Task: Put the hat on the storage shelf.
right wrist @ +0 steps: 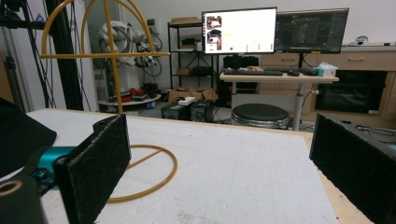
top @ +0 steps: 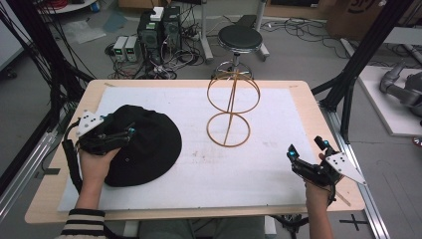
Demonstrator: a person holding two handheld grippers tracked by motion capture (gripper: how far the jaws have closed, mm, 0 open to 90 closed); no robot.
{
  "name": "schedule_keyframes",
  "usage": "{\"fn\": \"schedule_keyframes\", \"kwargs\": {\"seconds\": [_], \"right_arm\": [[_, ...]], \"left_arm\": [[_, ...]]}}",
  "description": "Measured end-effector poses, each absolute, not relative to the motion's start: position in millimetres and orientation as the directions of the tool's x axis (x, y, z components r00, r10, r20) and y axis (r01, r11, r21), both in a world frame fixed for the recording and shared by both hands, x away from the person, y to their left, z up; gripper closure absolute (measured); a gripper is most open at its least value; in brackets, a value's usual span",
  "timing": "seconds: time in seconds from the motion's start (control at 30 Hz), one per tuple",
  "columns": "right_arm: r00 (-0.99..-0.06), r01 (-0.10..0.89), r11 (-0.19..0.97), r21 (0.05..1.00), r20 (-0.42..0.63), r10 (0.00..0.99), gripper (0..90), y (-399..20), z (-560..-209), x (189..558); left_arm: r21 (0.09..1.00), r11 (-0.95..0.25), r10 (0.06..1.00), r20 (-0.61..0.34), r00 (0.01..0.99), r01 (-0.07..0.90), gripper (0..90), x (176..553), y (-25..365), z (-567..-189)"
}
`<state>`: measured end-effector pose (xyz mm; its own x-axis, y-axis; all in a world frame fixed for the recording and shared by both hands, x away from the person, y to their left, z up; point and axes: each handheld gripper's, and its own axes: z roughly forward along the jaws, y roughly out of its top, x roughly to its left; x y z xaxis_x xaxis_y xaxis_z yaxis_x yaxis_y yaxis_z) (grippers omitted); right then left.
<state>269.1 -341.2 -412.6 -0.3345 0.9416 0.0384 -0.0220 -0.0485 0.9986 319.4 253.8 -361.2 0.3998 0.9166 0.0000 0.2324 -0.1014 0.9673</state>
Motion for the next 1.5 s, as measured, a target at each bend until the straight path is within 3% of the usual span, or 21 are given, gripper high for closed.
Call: {"fn": "schedule_keyframes", "kwargs": {"seconds": [0.3, 0.73, 1.27, 1.37, 1.5], "right_arm": [[-0.332, -0.019, -0.051, 0.998, 0.042, 0.942, 4.9, -341, -413, 269], [-0.332, -0.017, -0.043, 0.999, 0.035, 0.943, 5.1, -340, -413, 270], [-0.326, -0.010, -0.044, 0.999, 0.038, 0.945, 5.2, -340, -413, 269], [-0.325, -0.012, -0.043, 0.999, 0.037, 0.945, 5.2, -340, -413, 270], [-0.325, -0.011, -0.042, 0.999, 0.036, 0.945, 5.2, -341, -414, 270]], "left_arm": [[0.962, -0.100, 0.921, -0.006, 0.388, 0.253, 46.4, 317, 253, -364], [0.954, -0.161, 0.937, 0.067, 0.343, 0.254, 51.4, 315, 243, -367], [0.955, -0.164, 0.923, 0.060, 0.380, 0.247, 82.0, 314, 245, -373], [0.959, -0.097, 0.918, -0.017, 0.397, 0.267, 82.9, 316, 251, -373], [0.957, -0.097, 0.916, -0.021, 0.400, 0.273, 84.5, 316, 251, -372]]}}
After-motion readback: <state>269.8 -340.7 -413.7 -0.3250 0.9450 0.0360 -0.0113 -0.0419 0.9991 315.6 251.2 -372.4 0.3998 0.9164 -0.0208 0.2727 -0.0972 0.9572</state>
